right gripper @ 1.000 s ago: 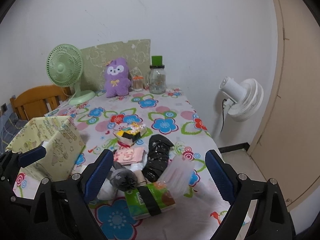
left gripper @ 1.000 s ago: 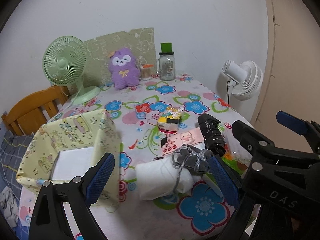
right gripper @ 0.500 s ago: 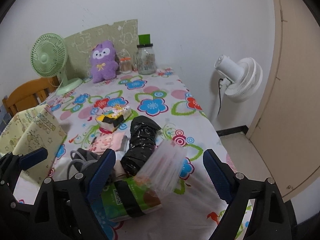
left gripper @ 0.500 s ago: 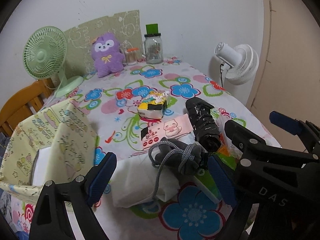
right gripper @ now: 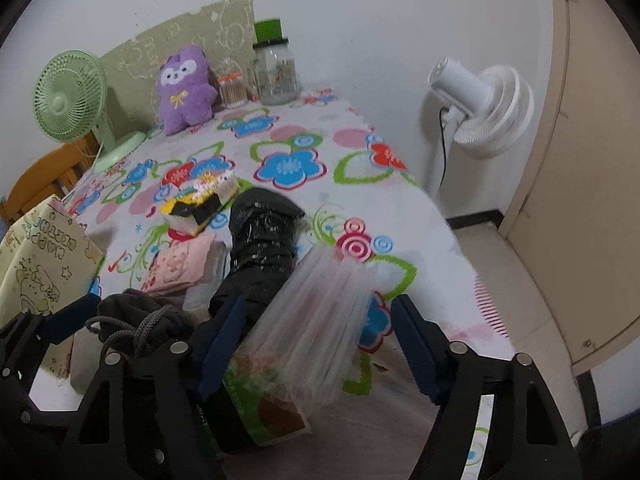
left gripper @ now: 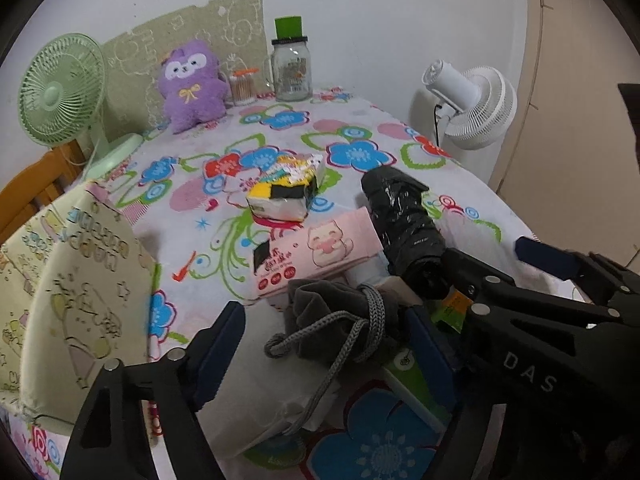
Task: Organize soft objects
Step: 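Grasp the grey drawstring pouch with the left tool while the right tool grasps the clear plastic tube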
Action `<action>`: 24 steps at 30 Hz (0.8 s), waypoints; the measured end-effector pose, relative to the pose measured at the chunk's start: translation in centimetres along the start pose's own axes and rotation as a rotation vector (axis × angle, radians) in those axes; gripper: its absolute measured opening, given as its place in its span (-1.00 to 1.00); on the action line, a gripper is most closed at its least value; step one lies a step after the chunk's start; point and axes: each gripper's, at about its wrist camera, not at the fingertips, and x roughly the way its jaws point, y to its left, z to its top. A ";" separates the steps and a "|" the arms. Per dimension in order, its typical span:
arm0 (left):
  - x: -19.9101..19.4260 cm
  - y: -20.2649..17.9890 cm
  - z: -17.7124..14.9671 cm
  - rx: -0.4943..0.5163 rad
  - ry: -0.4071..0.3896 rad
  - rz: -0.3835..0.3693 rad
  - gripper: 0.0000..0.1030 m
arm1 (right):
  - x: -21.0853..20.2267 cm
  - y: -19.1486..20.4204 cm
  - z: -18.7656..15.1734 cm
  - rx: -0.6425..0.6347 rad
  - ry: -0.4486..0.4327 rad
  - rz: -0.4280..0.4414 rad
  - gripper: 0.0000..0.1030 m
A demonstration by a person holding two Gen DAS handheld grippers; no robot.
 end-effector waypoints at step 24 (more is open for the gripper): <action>-1.4 0.1 0.0 -0.002 -0.033 -0.021 0.04 | -1.8 0.2 -0.4 0.012 -0.002 0.063 -0.60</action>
